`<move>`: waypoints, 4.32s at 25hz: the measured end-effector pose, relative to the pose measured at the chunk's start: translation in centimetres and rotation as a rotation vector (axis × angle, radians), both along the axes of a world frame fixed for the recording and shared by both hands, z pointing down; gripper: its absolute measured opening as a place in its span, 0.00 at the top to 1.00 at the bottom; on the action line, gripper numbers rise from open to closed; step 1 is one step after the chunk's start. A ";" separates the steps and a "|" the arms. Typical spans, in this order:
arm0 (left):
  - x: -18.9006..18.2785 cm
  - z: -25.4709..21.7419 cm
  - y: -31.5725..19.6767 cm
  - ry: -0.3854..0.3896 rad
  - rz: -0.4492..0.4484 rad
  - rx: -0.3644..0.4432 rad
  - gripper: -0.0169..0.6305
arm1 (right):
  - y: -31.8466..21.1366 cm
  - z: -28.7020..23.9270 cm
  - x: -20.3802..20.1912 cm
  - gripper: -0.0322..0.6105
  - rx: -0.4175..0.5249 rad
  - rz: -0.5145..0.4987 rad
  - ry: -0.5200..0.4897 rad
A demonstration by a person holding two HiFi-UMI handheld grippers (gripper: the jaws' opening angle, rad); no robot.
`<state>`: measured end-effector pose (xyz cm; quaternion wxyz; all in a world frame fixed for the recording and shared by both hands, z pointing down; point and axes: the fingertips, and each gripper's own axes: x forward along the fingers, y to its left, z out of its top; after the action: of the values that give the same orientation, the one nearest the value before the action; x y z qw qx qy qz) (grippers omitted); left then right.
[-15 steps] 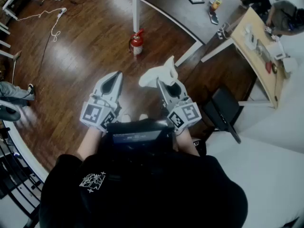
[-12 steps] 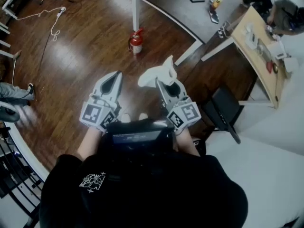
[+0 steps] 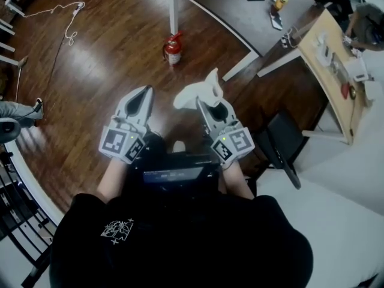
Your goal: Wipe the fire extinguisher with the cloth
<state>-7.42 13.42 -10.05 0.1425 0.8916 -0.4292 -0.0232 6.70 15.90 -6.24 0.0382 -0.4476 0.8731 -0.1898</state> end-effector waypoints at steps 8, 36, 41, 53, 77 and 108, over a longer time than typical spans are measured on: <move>-0.2 2.4 -4.7 0.012 0.009 -0.024 0.97 | -5.3 2.3 -0.1 0.73 -0.018 0.007 0.011; -3.8 49.0 -29.4 -0.034 0.084 0.054 0.97 | -28.4 49.5 -2.9 0.73 0.030 -0.006 0.066; -3.9 54.3 -30.1 -0.040 0.082 0.078 0.97 | -29.5 54.7 -3.1 0.73 0.047 -0.002 0.054; -4.9 57.2 -29.7 -0.043 0.016 0.119 0.97 | -32.4 57.9 -2.4 0.73 0.116 -0.025 0.051; -5.1 55.6 -27.1 -0.017 -0.041 0.150 0.97 | -47.2 60.0 0.2 0.73 0.061 -0.048 0.097; -6.3 55.4 -25.0 0.006 -0.039 0.166 0.97 | -44.8 86.1 1.1 0.74 -0.345 0.056 0.158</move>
<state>-13.70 -11.59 45.32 0.0686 0.8917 -0.4429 -0.0640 7.82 -28.87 79.87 -0.1027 -0.4850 0.8150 -0.2998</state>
